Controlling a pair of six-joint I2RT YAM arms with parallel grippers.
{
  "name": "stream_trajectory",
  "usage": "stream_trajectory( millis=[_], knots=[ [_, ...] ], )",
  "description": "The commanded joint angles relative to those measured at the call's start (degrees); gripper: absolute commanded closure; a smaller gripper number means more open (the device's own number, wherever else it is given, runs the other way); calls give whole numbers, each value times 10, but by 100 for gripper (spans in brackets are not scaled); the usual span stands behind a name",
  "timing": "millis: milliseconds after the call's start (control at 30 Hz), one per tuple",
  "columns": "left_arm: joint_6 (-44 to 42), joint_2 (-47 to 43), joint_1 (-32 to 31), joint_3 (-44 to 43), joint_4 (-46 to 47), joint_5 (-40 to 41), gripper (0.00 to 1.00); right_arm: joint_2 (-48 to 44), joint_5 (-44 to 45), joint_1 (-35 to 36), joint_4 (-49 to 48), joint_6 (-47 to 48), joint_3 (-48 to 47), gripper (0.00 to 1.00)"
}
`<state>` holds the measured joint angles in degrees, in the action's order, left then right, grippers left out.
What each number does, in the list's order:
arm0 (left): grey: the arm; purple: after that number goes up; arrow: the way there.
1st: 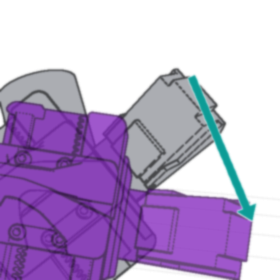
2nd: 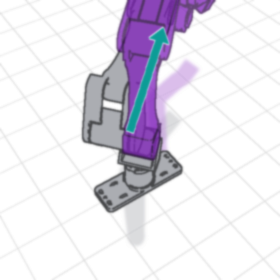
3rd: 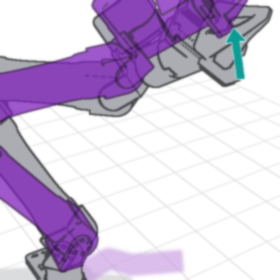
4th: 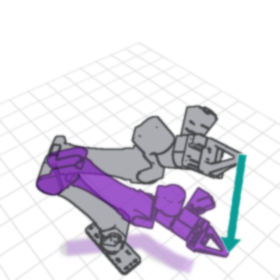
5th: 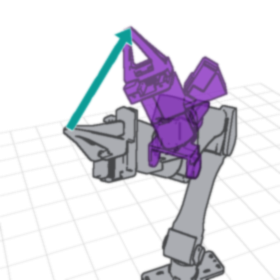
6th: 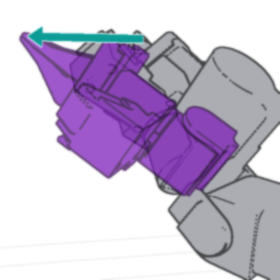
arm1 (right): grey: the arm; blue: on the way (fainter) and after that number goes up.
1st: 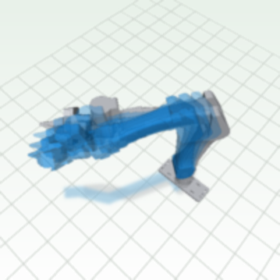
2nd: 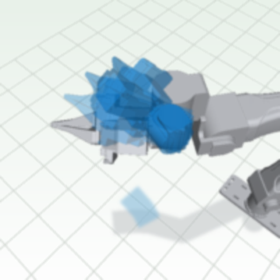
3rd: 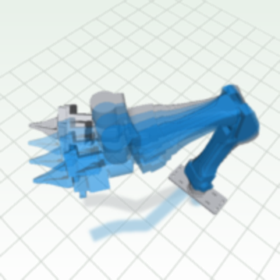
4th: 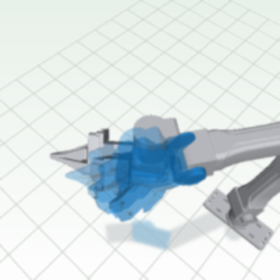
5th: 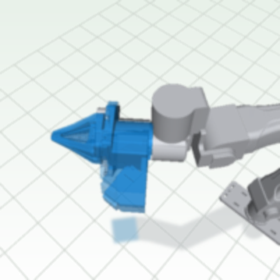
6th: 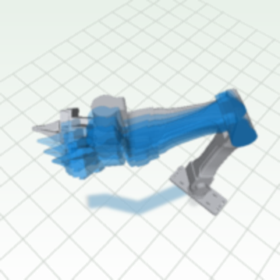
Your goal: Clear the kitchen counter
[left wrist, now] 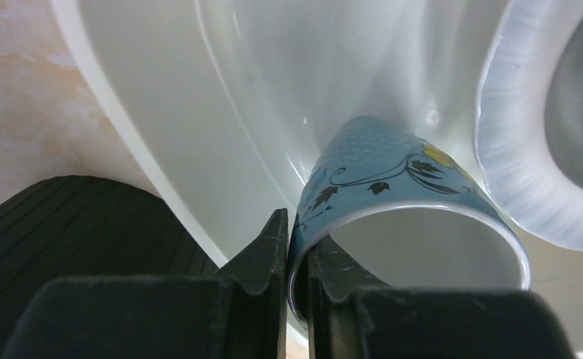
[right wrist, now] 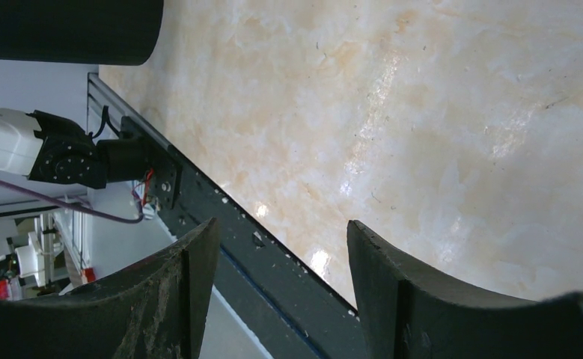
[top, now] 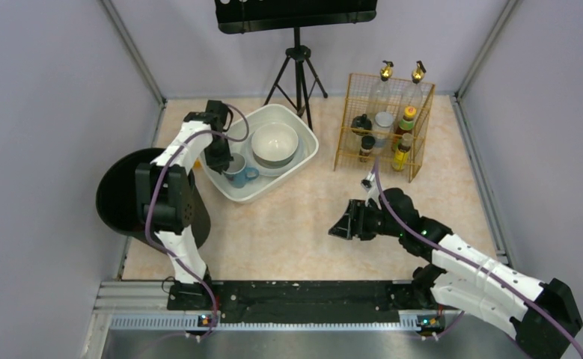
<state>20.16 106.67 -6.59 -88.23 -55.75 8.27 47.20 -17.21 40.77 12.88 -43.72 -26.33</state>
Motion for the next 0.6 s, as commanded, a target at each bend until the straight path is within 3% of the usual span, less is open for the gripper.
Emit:
stream_trajectory(
  millis=[0,167,333,500,567],
  knots=[
    [11,15,7,0,37,-19,100,-14,0,7,-10,-1,-1,37],
    [19,22,8,10,47,-21,100,-18,2,7,-9,-2,2,37],
    [25,16,8,16,39,-16,64,-14,3,7,-12,-2,2,37],
    [23,-12,8,30,37,-15,51,-11,5,7,-13,0,-4,37],
    [23,-24,8,35,35,-16,37,-8,4,7,-13,1,-6,37]
  ],
)
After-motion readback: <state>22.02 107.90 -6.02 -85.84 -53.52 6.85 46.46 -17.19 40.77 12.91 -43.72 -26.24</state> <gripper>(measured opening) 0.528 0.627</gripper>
